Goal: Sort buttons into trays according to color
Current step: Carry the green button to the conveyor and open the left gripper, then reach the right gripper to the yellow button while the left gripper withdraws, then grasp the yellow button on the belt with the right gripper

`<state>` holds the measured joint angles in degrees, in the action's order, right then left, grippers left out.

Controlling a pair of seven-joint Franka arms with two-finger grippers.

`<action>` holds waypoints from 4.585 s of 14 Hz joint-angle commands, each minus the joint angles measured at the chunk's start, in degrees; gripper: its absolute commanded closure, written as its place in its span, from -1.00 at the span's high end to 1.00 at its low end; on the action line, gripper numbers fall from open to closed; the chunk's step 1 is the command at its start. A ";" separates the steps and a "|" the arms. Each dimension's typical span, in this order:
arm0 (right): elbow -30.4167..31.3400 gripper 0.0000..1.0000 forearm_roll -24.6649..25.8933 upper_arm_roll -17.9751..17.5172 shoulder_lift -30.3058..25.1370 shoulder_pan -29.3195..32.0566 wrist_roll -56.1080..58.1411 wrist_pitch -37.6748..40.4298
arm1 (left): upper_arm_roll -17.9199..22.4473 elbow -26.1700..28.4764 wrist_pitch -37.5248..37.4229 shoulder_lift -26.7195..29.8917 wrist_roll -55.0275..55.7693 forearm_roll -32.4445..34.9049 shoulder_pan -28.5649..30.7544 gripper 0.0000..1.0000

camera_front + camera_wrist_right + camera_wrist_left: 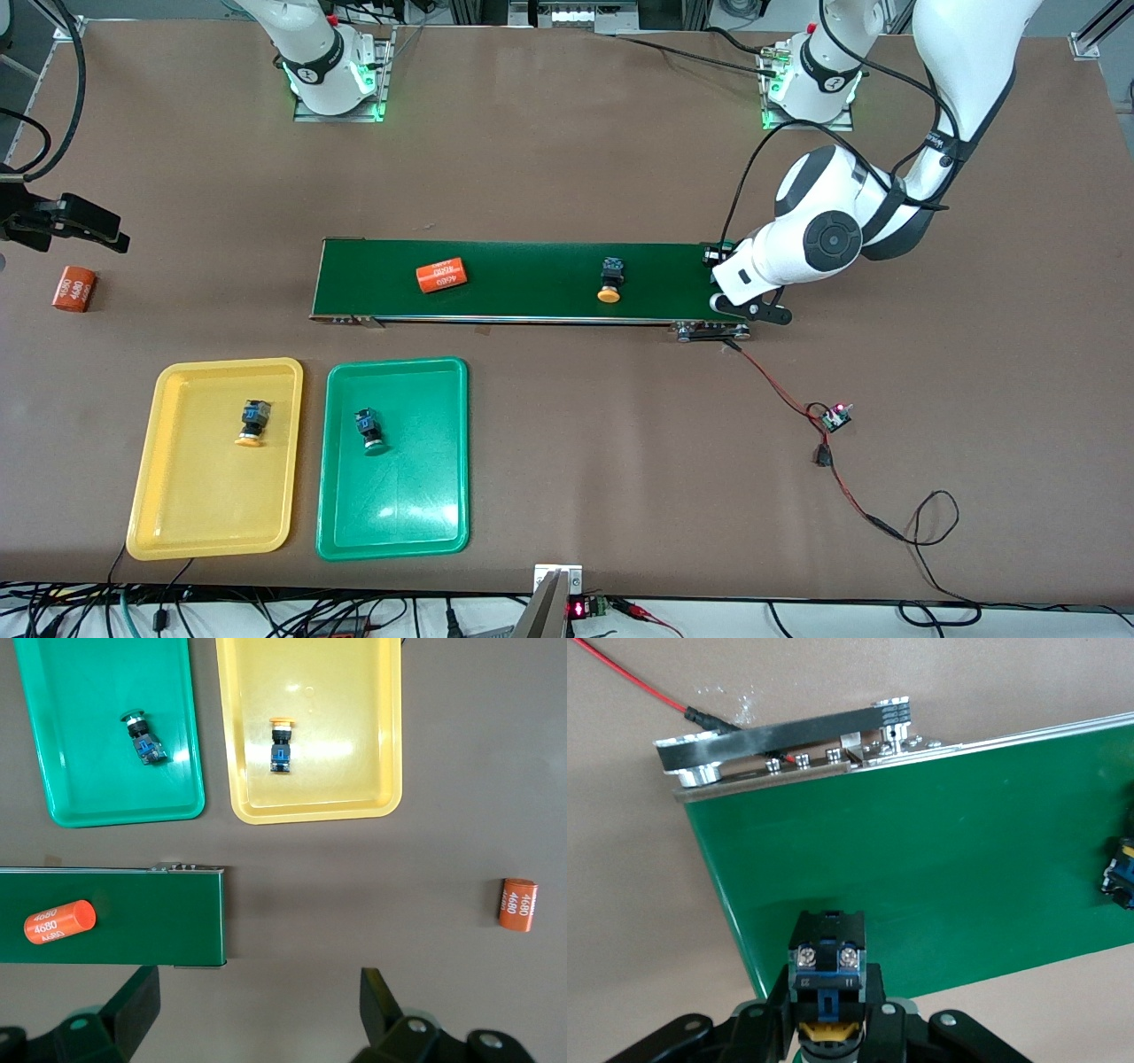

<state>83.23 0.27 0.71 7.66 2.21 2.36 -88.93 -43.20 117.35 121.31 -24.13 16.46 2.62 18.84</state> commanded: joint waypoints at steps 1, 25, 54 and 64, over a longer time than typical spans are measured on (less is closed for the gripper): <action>0.53 1.00 0.44 -0.45 -0.80 0.16 0.36 -0.11 | 0.13 -0.01 2.25 -0.91 -0.99 -0.51 -0.12 -0.52; 0.62 1.00 -4.31 -1.24 10.35 -12.21 -0.87 -1.51 | 27.78 -20.84 -20.85 19.56 -5.01 0.89 -13.99 1.00; 10.53 1.00 -10.37 -0.62 25.57 -41.50 -46.84 -33.30 | 41.88 -21.11 -22.17 25.10 -20.85 -4.73 -20.16 1.00; 13.71 -0.69 -10.20 -0.62 25.65 -41.50 -46.49 -35.88 | 41.27 -22.95 -25.77 25.54 -21.38 -4.12 -21.56 1.00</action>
<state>96.10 -10.82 0.13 34.10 -39.15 -43.22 -124.68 -1.96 94.52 96.92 0.49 -3.82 -0.73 -2.53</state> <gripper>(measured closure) 0.573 0.000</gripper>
